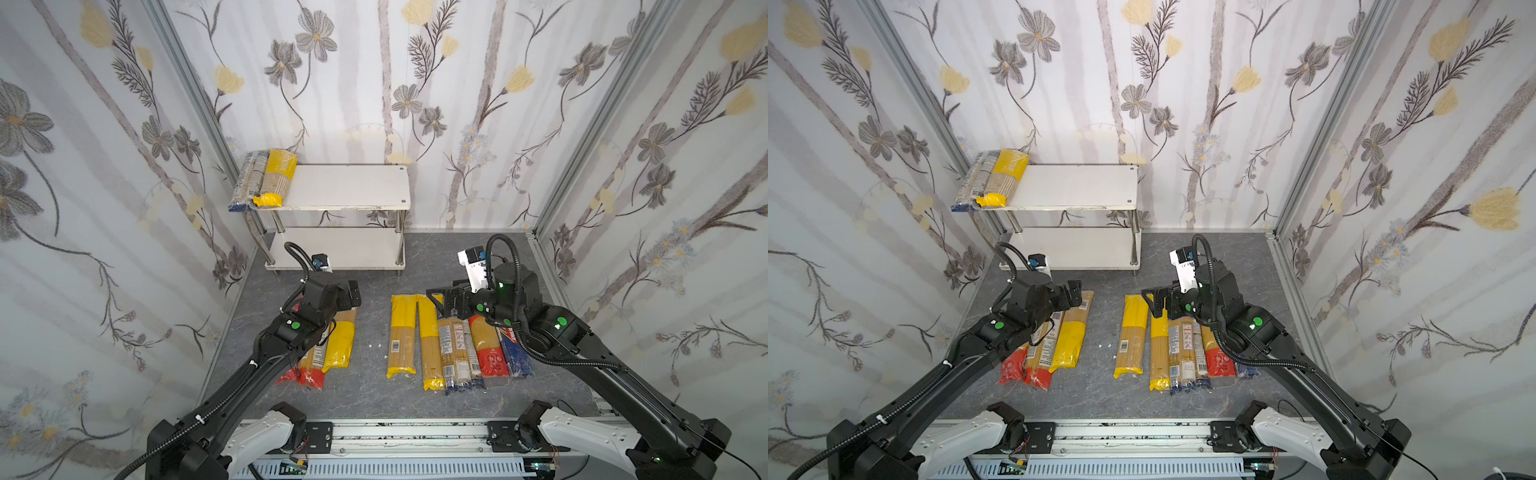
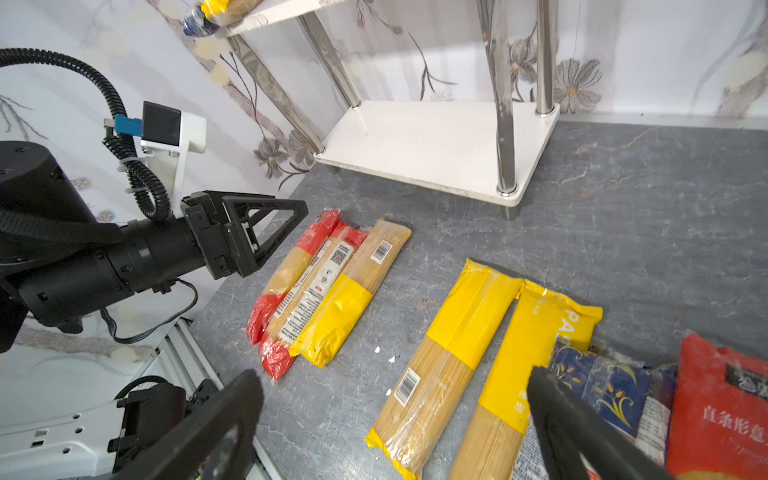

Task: Place and organize the pasta boxes and bags onto the shelf
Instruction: 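Lower the left gripper onto the yellow-banded spaghetti pack while the right gripper descends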

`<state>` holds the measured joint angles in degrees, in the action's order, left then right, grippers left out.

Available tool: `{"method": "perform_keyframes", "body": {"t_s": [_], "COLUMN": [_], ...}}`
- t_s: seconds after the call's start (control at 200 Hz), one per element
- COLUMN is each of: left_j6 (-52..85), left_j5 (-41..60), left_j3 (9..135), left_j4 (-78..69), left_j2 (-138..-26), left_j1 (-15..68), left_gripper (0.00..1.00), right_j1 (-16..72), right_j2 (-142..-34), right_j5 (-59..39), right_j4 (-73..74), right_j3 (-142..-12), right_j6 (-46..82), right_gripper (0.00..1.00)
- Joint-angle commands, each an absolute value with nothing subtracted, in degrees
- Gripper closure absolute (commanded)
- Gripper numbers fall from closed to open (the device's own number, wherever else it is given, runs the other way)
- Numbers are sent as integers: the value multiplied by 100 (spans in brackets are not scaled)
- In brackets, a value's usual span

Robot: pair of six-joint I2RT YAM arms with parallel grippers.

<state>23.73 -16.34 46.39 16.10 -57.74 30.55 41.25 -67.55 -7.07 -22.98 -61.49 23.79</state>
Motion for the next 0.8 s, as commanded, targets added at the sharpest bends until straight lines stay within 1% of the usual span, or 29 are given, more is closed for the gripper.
{"method": "perform_keyframes", "body": {"t_s": [0.0, 0.315, 0.35, 0.39, 0.594, 0.794], "left_j6": [2916, 3632, 3667, 3705, 3910, 4084], "left_j5": [-2070, -2432, -2444, -2464, -2586, -2150], "left_j3": [4200, 3064, 2949, 2844, 2496, 2242], "left_j4": [1304, 1259, 1250, 1239, 1149, 697], "left_j2": [-5535, -5176, -5217, -5312, -5865, -6077], "left_j1": [3264, 3711, 3741, 3752, 3822, 3858], "left_gripper": [0, 0, 0, 0, 0, 0], "right_j1": [4221, 4657, 4658, 4852, 5004, 5036], "right_j2": [-6714, -6803, -6803, -6818, -6848, -6650], "right_j5": [-542, -253, -226, -204, -109, -6], "right_j4": [-1642, -1468, -1468, -1459, -1442, -1434], "right_j3": [-5856, -5627, -5625, -5619, -5582, -5387], "right_j6": [2628, 2832, 2848, 2877, 2974, 3023], "right_gripper": [0, 0, 0, 0, 0, 0]}}
